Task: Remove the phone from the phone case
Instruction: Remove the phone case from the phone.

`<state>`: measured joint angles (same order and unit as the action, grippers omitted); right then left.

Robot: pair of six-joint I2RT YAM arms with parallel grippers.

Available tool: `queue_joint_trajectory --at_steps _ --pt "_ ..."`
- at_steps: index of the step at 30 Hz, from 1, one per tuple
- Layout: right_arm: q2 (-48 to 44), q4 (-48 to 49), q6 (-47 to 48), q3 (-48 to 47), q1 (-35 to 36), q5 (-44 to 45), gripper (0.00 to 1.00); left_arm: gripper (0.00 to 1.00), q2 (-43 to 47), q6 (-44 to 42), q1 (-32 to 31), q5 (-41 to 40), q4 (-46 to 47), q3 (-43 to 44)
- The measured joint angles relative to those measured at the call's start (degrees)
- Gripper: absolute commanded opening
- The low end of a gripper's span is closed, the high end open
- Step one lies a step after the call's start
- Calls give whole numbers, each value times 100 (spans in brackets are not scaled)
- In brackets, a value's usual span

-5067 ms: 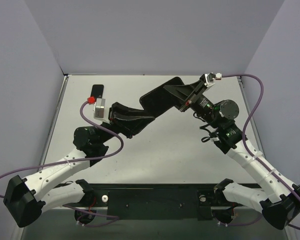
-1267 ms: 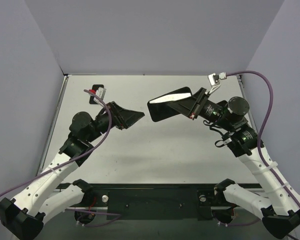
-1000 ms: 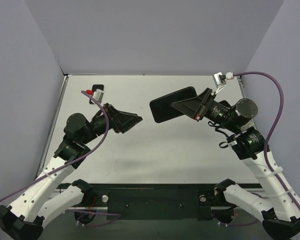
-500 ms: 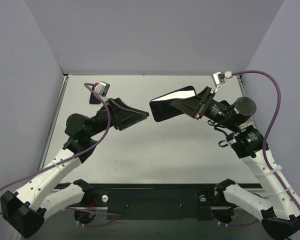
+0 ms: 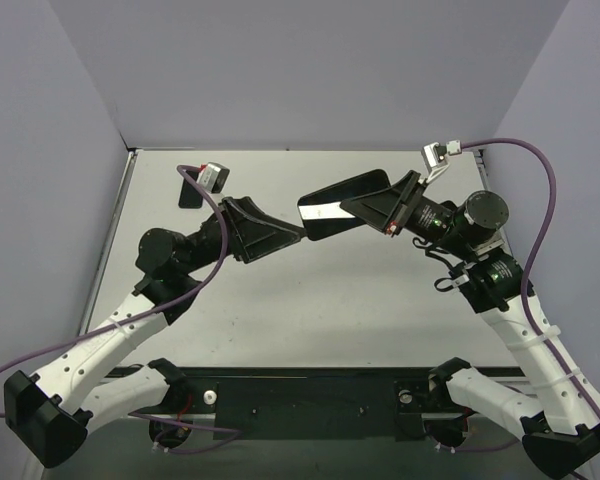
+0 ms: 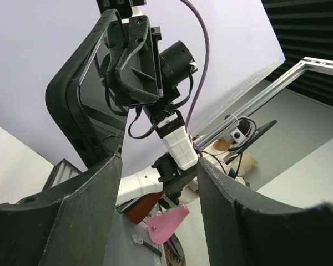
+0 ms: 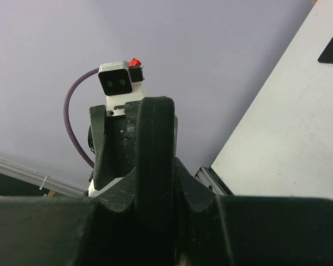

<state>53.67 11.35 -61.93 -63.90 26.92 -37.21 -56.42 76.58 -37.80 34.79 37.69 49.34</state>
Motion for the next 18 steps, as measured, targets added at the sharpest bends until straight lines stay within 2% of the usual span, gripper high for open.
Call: queue_joint_trajectory --at_steps 18 --pt "9 297 -192 0 -33 160 0 67 -188 96 -181 -39 203 -11"
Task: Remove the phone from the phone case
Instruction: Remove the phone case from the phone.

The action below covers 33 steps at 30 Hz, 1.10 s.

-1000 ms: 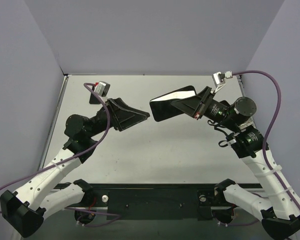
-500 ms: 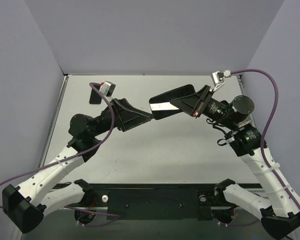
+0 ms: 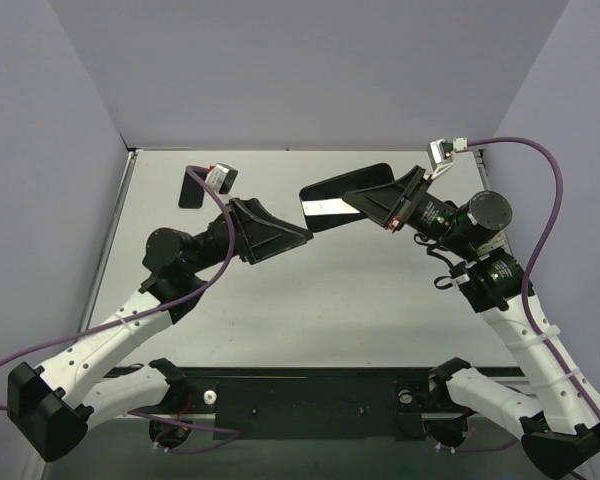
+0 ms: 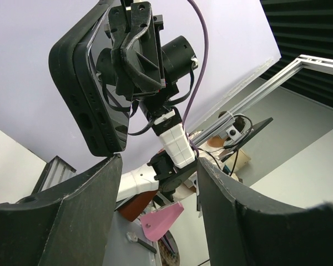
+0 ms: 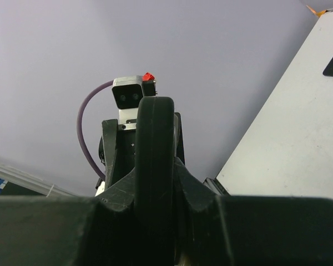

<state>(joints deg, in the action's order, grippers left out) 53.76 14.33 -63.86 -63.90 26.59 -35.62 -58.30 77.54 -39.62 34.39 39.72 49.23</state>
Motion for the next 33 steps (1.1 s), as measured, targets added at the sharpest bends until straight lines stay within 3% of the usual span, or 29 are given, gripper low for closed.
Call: queue_joint_trajectory --at_steps 15,25,33 --pt "0 68 -17 17 26 55 0 69 -118 57 2 -20 101 33" --pt "13 85 361 4 205 251 0 69 -168 595 85 -149 247 -63" --pt "42 -81 916 11 402 372 0 57 -431 691 107 -323 304 -44"
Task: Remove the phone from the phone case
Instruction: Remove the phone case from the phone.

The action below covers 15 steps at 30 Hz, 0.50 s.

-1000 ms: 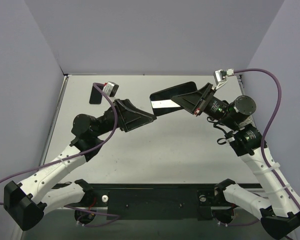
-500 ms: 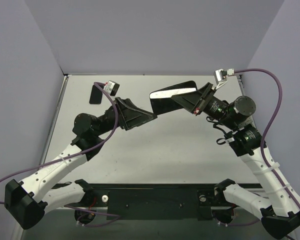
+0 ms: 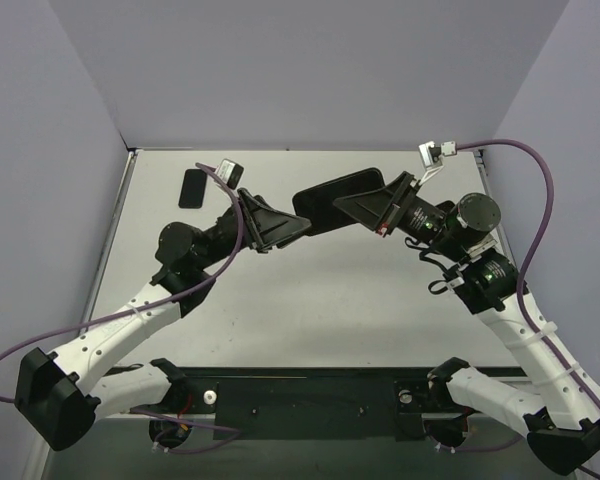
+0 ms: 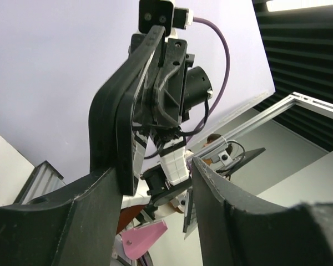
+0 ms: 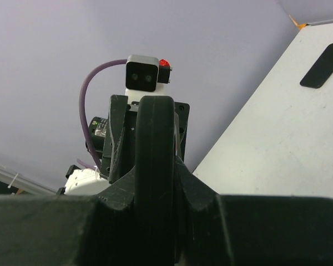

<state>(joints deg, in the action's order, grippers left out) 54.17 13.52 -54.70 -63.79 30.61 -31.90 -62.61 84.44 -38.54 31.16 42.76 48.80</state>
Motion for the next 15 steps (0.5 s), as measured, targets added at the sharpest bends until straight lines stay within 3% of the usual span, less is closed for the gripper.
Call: queue_joint_trajectory --at_steps 11,15 --pt "39 111 50 44 219 42 0 52 157 -590 -398 -1239 125 -157" --pt "109 190 83 55 299 85 0 40 96 -695 -424 -1517 289 -175"
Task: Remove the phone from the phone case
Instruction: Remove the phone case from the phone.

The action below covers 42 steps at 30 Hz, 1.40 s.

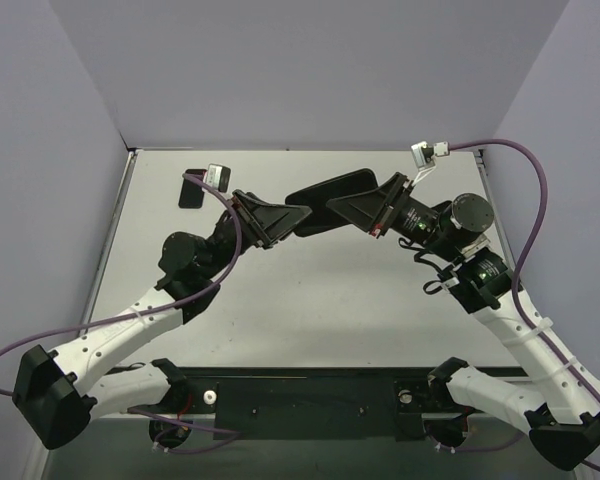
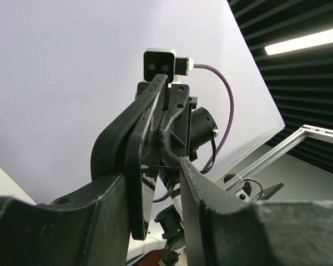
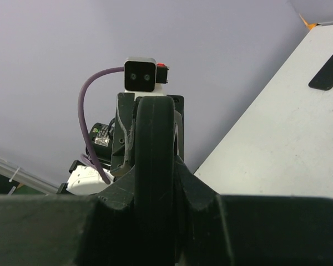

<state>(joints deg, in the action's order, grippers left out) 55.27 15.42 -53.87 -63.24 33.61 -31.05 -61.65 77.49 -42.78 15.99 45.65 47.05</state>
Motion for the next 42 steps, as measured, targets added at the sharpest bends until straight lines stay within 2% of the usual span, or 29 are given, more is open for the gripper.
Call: queue_joint_trajectory --at_steps 4,7,8,10,11,13,15,22,25,31,37,41,42 --pt "7 24 83 0 52 44 0 12 -118 -42 -22 -195 146 -37" --pt "7 -90 155 -31 57 87 2 4 -168 -20 -26 -236 293 -87" --pt "7 -164 201 -66 66 107 14 0 -166 -11 -28 -240 317 -111" --pt "2 -339 328 -127 114 160 31 0 -153 26 -55 -293 424 -205" --pt "0 -387 369 -127 133 190 36 0 -129 44 -70 -341 452 -264" --pt "0 -625 564 -85 260 144 56 0 -81 63 -85 -566 437 -380" --pt "0 -796 726 17 448 175 64 0 -39 177 -83 -881 411 -542" --pt "-48 -813 1174 476 1126 704 64 0 72 713 -76 -1773 251 -874" --pt "-48 -778 1331 568 1300 938 56 0 72 962 -74 -1937 328 -951" --pt "-31 -619 1545 660 1375 1493 48 0 72 1314 -81 -2074 433 -1110" --pt "313 -203 1558 640 1432 1716 44 0 72 1423 -101 -2133 466 -1156" --pt "654 -146 1532 621 1486 1814 35 0 72 1508 -101 -2142 481 -1174" --pt "688 -138 1526 621 1488 1843 30 0 72 1508 -101 -2155 479 -1176"
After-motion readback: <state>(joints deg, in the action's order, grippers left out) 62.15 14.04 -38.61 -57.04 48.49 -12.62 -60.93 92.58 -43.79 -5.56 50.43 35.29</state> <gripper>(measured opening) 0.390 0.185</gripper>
